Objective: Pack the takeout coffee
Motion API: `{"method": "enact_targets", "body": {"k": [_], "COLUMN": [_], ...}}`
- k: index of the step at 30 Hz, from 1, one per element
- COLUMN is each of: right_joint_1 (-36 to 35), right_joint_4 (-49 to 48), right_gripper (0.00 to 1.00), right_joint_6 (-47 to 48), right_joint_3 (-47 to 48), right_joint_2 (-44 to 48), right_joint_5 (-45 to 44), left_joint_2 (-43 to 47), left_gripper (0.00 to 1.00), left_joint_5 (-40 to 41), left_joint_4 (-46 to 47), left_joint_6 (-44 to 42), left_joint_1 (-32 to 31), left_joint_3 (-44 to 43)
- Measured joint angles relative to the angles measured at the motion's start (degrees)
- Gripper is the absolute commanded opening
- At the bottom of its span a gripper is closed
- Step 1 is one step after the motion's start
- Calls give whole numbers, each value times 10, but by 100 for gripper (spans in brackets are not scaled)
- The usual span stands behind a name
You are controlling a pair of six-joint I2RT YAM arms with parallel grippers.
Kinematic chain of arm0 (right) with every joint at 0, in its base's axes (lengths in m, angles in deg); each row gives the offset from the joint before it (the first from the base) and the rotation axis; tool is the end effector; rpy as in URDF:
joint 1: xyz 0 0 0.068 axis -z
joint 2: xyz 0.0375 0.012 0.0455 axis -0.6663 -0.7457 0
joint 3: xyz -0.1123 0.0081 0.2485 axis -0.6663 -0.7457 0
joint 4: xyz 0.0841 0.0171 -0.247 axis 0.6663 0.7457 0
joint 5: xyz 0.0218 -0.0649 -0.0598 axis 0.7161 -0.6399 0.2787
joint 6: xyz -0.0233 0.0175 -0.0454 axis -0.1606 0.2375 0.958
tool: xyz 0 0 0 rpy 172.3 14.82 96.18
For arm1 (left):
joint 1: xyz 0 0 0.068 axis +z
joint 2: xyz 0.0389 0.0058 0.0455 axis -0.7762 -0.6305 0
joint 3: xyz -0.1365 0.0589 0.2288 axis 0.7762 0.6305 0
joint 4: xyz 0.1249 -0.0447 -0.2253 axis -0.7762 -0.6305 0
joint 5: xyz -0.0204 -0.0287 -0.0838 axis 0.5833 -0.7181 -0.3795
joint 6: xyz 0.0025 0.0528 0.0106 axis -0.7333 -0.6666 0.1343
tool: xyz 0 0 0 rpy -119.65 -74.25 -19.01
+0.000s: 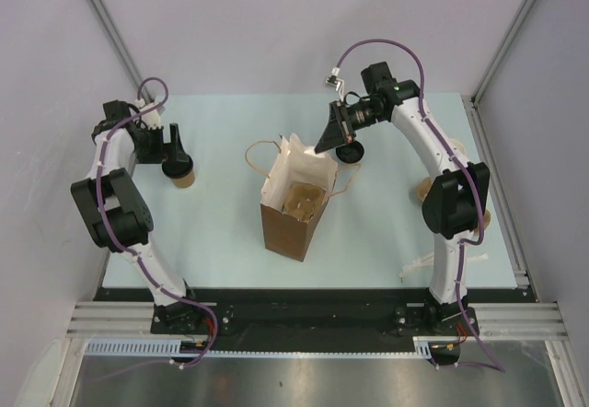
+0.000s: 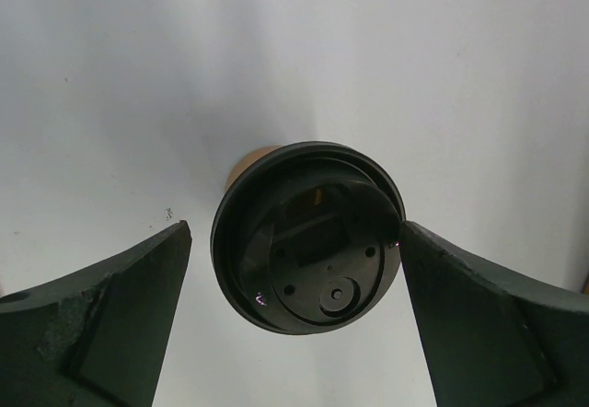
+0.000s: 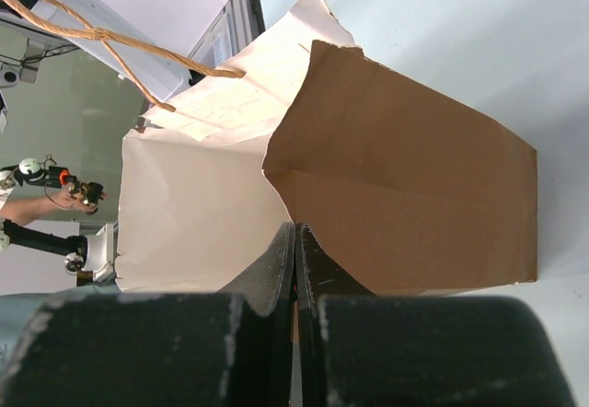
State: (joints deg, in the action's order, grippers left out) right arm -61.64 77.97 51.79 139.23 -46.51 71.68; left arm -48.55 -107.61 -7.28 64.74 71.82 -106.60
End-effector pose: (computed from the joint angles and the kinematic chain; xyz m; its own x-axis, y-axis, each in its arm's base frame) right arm 0.3915 0.1765 0.3371 -0.6778 -0.3241 -0.6599 -0.7236 0.1350 0.6769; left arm 0.3849 0.1302 0.2476 -0.8231 -0.0409 -0.5664 0.1127 0.9658 -0.2334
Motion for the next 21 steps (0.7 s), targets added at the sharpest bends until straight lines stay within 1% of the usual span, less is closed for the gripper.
{"method": "enact_targets", "body": {"k": [21], "right_joint_1": [-3], "right_joint_4": [11], "right_gripper": [0], "right_joint_6": [3], "right_joint_3": [0], "right_joint_2": [0], "right_joint_5": [-2], "left_joint_2": [9], "left_gripper": [100], "left_joint_5": [-17], "left_joint_4": [-9], "left_joint_6": [1], "left_joint_1": [0], "left_joint_3": [-1]}}
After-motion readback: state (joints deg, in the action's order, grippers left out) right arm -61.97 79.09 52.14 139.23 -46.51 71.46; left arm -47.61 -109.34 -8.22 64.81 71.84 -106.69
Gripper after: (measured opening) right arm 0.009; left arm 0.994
